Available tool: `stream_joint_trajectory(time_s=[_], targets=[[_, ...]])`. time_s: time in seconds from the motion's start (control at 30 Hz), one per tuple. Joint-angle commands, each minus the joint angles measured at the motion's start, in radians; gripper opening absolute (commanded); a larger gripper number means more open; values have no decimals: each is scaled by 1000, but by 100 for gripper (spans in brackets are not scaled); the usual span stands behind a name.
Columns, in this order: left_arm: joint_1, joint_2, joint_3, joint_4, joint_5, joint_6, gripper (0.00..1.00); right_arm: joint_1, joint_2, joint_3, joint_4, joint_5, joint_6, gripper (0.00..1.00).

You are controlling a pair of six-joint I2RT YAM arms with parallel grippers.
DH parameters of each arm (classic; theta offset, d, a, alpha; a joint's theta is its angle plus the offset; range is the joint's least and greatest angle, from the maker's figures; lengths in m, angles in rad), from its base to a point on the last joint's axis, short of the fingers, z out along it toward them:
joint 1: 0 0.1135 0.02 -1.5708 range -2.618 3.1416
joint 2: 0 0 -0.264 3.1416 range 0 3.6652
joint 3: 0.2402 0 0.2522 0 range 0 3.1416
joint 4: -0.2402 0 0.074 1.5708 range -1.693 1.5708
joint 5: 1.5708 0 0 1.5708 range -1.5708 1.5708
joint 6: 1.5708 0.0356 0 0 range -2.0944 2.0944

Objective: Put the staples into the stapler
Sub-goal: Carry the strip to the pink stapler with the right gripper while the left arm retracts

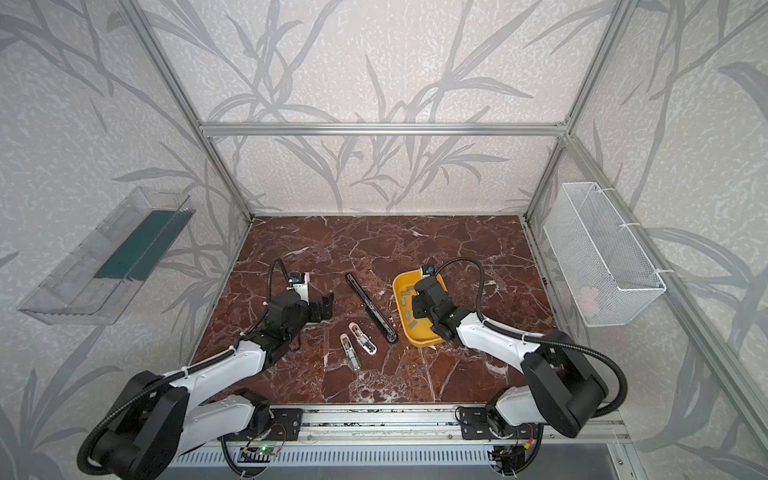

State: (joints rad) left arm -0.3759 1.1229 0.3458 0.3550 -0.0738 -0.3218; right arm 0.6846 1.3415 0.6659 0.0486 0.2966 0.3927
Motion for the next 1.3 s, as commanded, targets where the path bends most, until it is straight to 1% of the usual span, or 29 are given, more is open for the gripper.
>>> stream_joint_trajectory(time_s=[0.0, 0.07, 0.1, 0.17, 0.2, 0.23, 0.3, 0.37, 0.4, 0.5, 0.57, 0.6, 0.67, 0.73, 0.8, 0.93, 1.0, 1.1, 1.2, 1.27], targets=[[2, -64, -21, -108, 127, -176, 99, 58, -91, -16, -48, 57, -6, 7], [0, -115, -22, -181, 196, -273, 99, 98, -140, -23, -75, 77, -4, 7], [2, -152, -22, -241, 191, -339, 99, 118, -162, -27, -84, 79, -5, 7], [2, -239, -17, -385, 112, -502, 99, 157, -198, -29, -103, 84, -1, 7], [2, -296, -15, -460, 77, -556, 99, 178, -215, -28, -110, 90, -2, 7], [2, -347, -14, -505, 68, -572, 99, 196, -229, -29, -115, 94, -3, 7], [2, -484, -12, -599, 33, -552, 99, 224, -254, -29, -118, 83, -4, 8], [2, -614, 1, -735, -45, -572, 99, 234, -263, -24, -111, 61, -10, 8], [2, -676, 6, -786, -88, -555, 99, 241, -263, -23, -106, 57, -11, 8], [1, -841, -4, -863, -175, -476, 99, 257, -248, -28, -60, 45, -26, 8], [2, -899, -36, -876, -208, -446, 99, 264, -228, -24, -47, 34, -33, 8], [2, -917, -60, -866, -206, -441, 99, 268, -218, -19, -46, 32, -36, 8], [2, -927, -120, -806, -172, -436, 99, 281, -211, -16, -49, 37, -38, 7], [2, -907, -168, -736, -123, -455, 99, 296, -215, -25, -40, 47, -38, 7], [2, -863, -159, -719, -86, -446, 99, 310, -225, -33, -35, 52, -37, 7], [2, -745, -137, -711, -80, -462, 99, 348, -241, -47, -15, 68, -31, 7], [2, -672, -136, -670, -52, -460, 99, 387, -243, -58, 12, 64, -29, 7], [2, -580, -115, -657, -45, -463, 99, 423, -235, -77, 72, 36, -36, 7], [2, -545, -107, -653, -34, -464, 99, 462, -219, -80, 90, 24, -41, 7], [2, -554, -111, -654, -35, -463, 99, 485, -209, -84, 111, 27, -41, 7]])
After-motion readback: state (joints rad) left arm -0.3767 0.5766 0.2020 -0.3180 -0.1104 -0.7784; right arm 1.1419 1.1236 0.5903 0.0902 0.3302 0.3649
